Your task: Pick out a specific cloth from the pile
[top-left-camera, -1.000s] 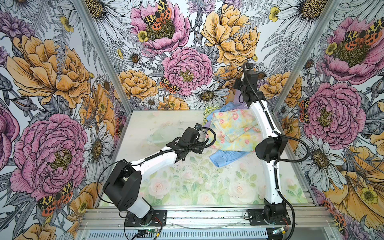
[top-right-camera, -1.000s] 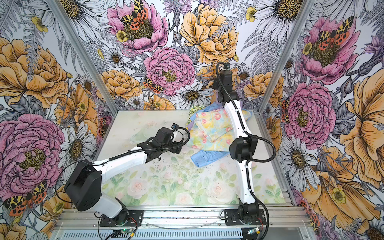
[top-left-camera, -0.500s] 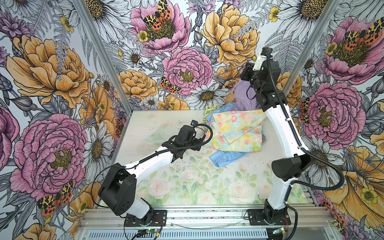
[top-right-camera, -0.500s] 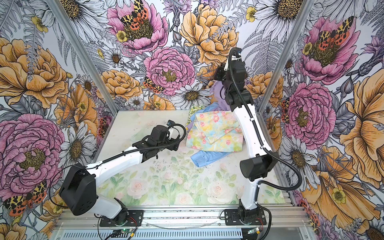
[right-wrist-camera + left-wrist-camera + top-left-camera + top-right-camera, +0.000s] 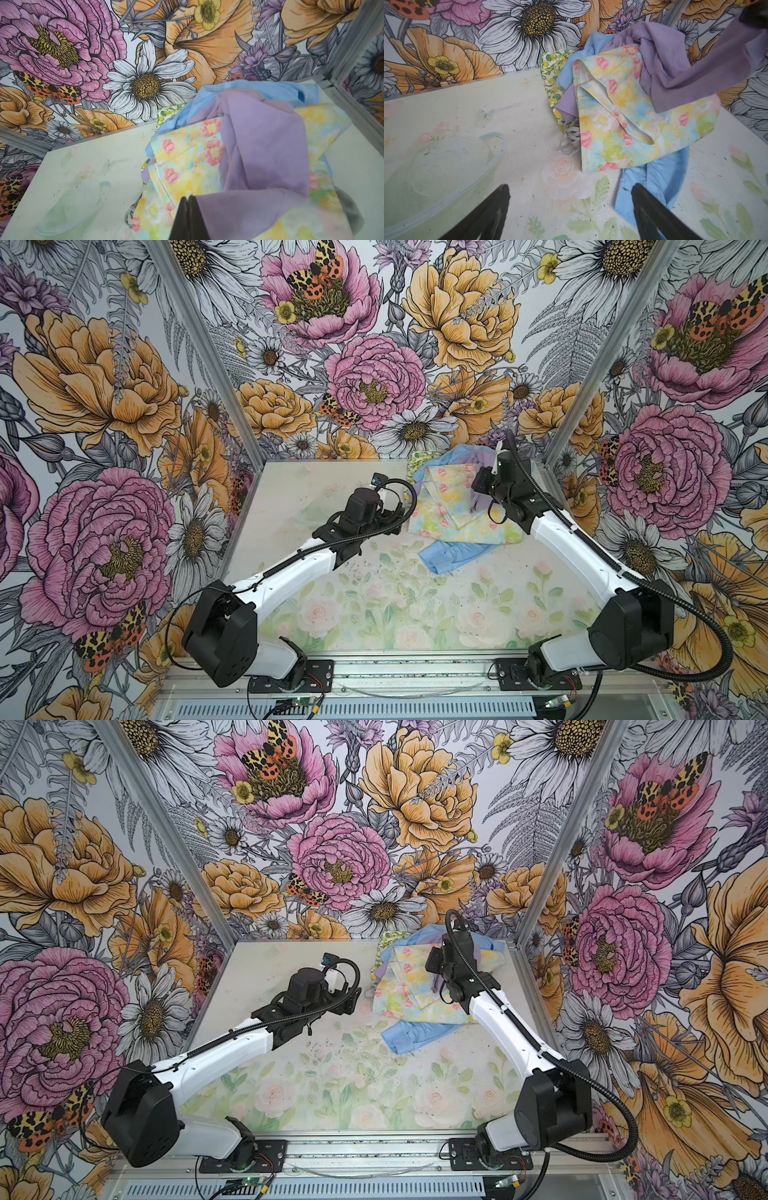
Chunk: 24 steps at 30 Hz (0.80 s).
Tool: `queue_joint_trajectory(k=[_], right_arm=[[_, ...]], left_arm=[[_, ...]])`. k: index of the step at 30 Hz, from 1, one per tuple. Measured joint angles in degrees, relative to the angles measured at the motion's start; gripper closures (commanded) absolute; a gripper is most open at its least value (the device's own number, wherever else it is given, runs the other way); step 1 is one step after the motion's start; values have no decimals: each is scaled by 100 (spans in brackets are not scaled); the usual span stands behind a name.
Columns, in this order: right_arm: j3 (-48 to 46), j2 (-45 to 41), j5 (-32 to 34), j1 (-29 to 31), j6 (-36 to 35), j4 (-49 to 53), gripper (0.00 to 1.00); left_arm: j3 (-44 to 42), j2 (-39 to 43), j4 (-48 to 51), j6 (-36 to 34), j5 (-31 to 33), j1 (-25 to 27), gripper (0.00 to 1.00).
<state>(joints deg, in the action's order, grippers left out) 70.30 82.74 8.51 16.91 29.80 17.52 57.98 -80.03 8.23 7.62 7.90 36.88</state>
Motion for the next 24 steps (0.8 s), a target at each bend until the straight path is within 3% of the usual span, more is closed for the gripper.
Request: queue_joint_trajectory(k=[7,10,13,20,24], right_arm=[[-535,170,-179,-24,199,13,100],[-538,343,-267,-94,162,131,60],[-538,348,-321,-229,26,264,39],[-269,133,-291,-627,-219,393,9],[251,374,-278,-890,-579,476,5]], left_arm=[[258,-151,11,153,4,175,6],[391,-251,57,192,9,201,6],[476,-280,190,188,7,201,5],[645,-111,896,-83,35,199,1],[673,269,1344,-278,-304,195,1]])
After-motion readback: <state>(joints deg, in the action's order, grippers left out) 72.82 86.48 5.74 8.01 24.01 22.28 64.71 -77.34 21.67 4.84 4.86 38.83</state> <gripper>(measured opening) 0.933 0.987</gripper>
